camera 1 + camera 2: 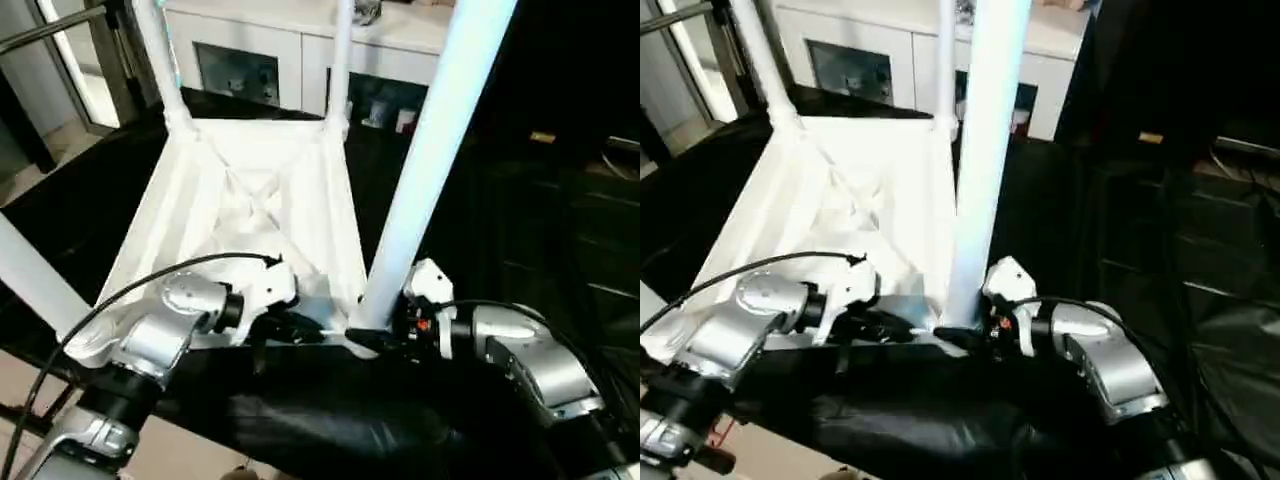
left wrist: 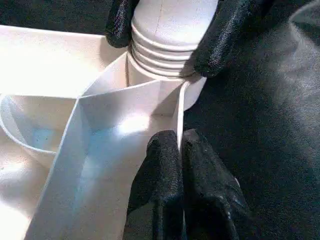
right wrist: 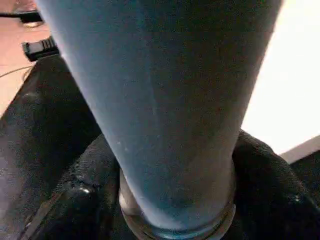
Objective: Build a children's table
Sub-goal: Rotate leg to tighten
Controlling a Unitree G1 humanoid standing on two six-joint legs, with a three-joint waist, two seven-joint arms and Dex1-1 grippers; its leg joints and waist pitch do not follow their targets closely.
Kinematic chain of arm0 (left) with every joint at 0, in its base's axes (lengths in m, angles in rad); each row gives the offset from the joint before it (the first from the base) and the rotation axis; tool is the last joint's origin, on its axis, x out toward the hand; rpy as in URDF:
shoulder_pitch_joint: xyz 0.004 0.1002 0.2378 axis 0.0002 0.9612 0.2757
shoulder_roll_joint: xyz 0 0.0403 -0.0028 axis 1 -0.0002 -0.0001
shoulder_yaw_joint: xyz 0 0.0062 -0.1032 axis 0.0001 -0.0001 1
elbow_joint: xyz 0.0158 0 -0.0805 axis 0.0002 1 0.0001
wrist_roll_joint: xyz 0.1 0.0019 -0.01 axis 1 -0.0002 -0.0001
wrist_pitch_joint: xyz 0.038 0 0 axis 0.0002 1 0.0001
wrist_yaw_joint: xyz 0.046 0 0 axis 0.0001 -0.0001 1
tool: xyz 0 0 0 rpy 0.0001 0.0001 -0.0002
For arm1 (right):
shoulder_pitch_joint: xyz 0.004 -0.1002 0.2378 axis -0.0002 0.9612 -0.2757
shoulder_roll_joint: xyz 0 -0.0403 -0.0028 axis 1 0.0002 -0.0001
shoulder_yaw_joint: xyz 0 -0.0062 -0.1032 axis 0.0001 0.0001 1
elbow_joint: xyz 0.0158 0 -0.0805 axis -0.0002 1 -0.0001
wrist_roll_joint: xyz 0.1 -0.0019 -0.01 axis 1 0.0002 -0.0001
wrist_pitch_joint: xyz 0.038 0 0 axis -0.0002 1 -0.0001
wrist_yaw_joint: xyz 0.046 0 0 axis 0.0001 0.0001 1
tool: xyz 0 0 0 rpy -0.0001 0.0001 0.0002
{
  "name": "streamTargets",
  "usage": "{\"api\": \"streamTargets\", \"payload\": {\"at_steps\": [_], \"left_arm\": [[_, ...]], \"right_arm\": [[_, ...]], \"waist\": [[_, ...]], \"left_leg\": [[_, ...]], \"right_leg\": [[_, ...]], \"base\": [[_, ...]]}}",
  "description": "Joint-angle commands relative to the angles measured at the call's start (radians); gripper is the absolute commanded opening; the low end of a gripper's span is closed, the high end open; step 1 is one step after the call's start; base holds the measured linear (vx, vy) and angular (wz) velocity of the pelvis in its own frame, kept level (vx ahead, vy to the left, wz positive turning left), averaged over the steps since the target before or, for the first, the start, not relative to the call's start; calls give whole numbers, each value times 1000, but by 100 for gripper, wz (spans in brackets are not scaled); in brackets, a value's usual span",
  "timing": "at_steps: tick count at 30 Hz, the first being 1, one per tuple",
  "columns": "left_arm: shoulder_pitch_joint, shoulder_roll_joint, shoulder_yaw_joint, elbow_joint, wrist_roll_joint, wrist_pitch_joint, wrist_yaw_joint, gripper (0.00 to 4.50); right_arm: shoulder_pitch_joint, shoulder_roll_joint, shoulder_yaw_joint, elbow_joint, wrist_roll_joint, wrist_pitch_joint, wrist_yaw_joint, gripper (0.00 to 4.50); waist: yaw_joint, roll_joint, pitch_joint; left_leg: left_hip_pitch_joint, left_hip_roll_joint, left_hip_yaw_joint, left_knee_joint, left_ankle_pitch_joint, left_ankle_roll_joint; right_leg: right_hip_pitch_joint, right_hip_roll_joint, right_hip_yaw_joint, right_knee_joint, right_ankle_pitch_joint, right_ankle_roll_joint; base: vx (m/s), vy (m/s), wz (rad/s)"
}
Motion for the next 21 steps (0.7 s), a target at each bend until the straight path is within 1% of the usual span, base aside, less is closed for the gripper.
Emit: {"api": "streamTargets", "payload": {"at_steps": [1, 4, 5, 7, 8, 9, 10, 11, 12, 13, 14, 15, 16, 17, 18, 19, 20, 21], "left_arm": [[-8, -24, 4, -24, -49, -13, -7, 0], [-17, -43, 14, -1, -22, -11, 50, 0], [-18, -44, 15, 1, -20, -10, 54, 0], [-36, -64, 19, 34, 17, 11, 142, 0], [-46, -84, 25, 48, 26, 25, 186, 0], [-57, -110, 33, 60, 31, 49, 232, 0], [-66, -131, 34, 67, 37, 64, 262, 0], [-68, -134, 34, 68, 38, 67, 267, 0], [-77, -153, 33, 78, 47, 80, 297, 0], [-92, -179, 32, 96, 59, 99, 343, 0], [-98, -192, 33, 104, 64, 107, 363, 0], [-113, -219, 37, 123, 69, 117, 405, 0], [-117, -228, 36, 128, 71, 118, 414, 0], [-120, -233, 35, 131, 72, 119, 419, 0], [-125, -244, 31, 135, 74, 112, 423, 0], [-128, -253, 27, 137, 74, 107, 423, 0], [-128, -254, 27, 137, 74, 105, 422, 0], [-133, -267, 20, 140, 75, 95, 414, 0]], "right_arm": [[8, 5, 29, -28, 24, 16, 26, 271], [14, 34, 22, -14, 12, 13, -21, 269], [14, 36, 22, -13, 11, 12, -25, 269], [4, 87, 1, 35, -36, 26, -160, 269], [-7, 123, -15, 79, -67, 34, -257, 269], [-19, 166, -38, 127, -90, 43, -361, 269], [-29, 203, -59, 160, -96, 60, -437, 268], [-30, 208, -62, 164, -96, 63, -448, 267], [-39, 240, -80, 190, -99, 80, -511, 267], [-53, 281, -98, 224, -106, 90, -592, 267], [-58, 297, -104, 239, -111, 91, -624, 267], [-67, 329, -107, 260, -120, 77, -676, 267], [-70, 339, -106, 266, -124, 72, -688, 267], [-72, 345, -105, 270, -126, 69, -696, 267], [-77, 358, -99, 273, -128, 63, -702, 267], [-81, 368, -93, 276, -131, 55, -704, 267], [-82, 369, -91, 275, -132, 52, -702, 267], [-88, 387, -85, 272, -129, 18, -674, 267]], "waist": [[-1, -5, -48], [-1, -4, -49], [-1, -5, -48], [-5, -5, -47], [-8, -7, -47], [-11, -8, -45], [-14, -9, -44], [-22, -9, -43], [-28, -8, -46], [-30, -7, -46], [-29, -6, -44], [-30, -5, -45], [-31, -5, -46], [-29, -5, -48], [-28, -5, -50], [-28, -3, -50], [-28, -4, -50], [-28, -4, -51]], "left_leg": [[4, 38, -7, -64, -170, 37], [5, 38, -7, -64, -176, 31], [4, 37, -8, -64, -175, 29], [3, 36, -8, -66, -174, 17], [5, 34, -9, -68, -194, 5], [3, 32, -8, -69, -199, -5], [2, 31, -10, -72, -212, -13], [-1, 30, -16, -78, -233, -33], [1, 33, -18, -77, -244, -35], [6, 33, -14, -75, -250, -33], [9, 32, -14, -75, -258, -31], [4, 30, -17, -77, -254, -34], [4, 31, -15, -76, -249, -36], [7, 31, -15, -75, -240, -34], [4, 31, -14, -73, -225, -28], [4, 31, -13, -73, -219, -25], [4, 30, -12, -72, -216, -22], [3, 30, -12, -71, -210, -18]], "right_leg": [[46, -70, 33, -65, -103, -215], [46, -70, 34, -66, -115, -213], [47, -70, 34, -66, -116, -212], [46, -69, 33, -67, -129, -206], [45, -71, 33, -71, -173, -199], [45, -71, 34, -72, -195, -195], [44, -72, 33, -76, -233, -186], [48, -75, 30, -80, -314, -162], [46, -75, 33, -84, -334, -140], [39, -74, 35, -84, -325, -143], [36, -74, 36, -88, -330, -144], [42, -74, 35, -86, -338, -142], [41, -73, 36, -87, -329, -141], [40, -71, 36, -83, -282, -149], [44, -70, 36, -79, -239, -154], [43, -70, 37, -79, -222, -156], [43, -70, 36, -78, -210, -158], [45, -70, 36, -78, -199, -160]], "base": [[0, 0, 0], [0, 0, 0], [0, 0, 0], [0, 0, 0], [0, 0, 0], [0, 0, 0], [0, 0, 0], [0, 0, 0], [0, 0, 0], [0, 0, 0], [0, 0, 0], [0, 0, 0], [0, 0, 0], [0, 0, 0], [0, 0, 0], [0, 0, 0], [0, 0, 0], [0, 0, 0]]}}
